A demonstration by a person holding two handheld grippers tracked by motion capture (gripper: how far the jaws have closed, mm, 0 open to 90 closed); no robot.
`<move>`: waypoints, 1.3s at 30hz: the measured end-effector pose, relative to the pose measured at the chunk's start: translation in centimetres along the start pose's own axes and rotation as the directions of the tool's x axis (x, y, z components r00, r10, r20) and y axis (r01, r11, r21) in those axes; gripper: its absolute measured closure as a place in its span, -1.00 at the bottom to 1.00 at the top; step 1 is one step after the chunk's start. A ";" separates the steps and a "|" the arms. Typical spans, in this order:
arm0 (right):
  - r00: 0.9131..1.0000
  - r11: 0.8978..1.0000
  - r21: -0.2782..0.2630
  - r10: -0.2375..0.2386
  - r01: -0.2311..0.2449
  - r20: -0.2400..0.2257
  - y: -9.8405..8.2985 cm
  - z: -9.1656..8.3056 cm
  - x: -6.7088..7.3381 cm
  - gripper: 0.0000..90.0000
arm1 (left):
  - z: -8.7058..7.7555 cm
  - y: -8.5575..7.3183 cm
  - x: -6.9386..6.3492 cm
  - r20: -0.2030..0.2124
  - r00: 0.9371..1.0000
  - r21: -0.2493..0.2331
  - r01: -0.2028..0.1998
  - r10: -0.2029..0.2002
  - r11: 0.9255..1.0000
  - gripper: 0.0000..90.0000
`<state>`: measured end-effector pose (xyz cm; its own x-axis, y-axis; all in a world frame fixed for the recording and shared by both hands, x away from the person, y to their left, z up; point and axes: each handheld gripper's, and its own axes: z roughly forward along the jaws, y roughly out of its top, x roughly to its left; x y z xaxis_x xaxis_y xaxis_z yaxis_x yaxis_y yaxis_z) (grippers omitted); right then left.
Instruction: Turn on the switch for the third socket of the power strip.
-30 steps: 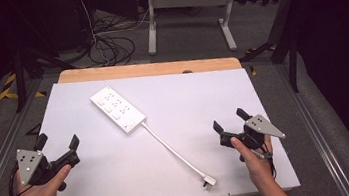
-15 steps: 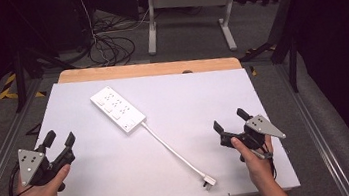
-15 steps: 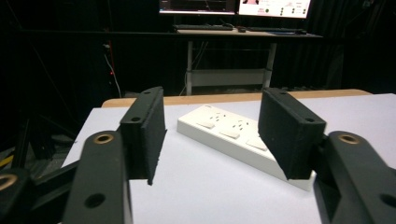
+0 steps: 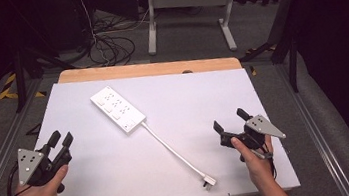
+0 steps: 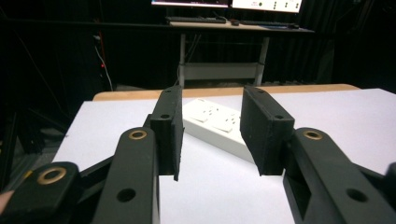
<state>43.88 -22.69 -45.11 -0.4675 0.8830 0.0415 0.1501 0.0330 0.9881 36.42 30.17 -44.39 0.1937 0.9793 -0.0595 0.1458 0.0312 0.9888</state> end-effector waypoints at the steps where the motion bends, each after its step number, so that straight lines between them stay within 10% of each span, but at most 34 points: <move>1: 1.000 1.000 0.001 0.000 0.000 0.002 0.0 0.0 0.0 -0.91 | 0.0 0.0 0.1 0.000 1.000 0.000 -0.003 0.003 1.000 0.36; 13: 1.000 1.000 -0.002 0.003 -0.003 -0.003 0.0 0.0 0.0 -0.91 | -0.4 0.3 0.6 -0.044 0.999 -0.012 0.032 -0.032 0.999 0.73; 23: 1.000 1.000 0.002 -0.004 0.004 -0.004 0.0 0.0 0.0 -0.91 | -0.5 0.7 0.6 -0.004 0.999 0.016 0.039 -0.039 0.999 0.99; 39: 1.000 1.000 0.007 -0.005 0.005 -0.008 -0.1 0.1 0.1 -0.91 | -0.4 1.7 0.9 0.001 1.000 0.036 0.027 -0.027 0.999 1.00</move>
<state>43.93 -22.58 -45.18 -0.4749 0.8792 0.0375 0.1537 0.0409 0.9873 36.48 31.13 -42.74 0.1906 0.9779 -0.0864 0.1858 0.0505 0.9813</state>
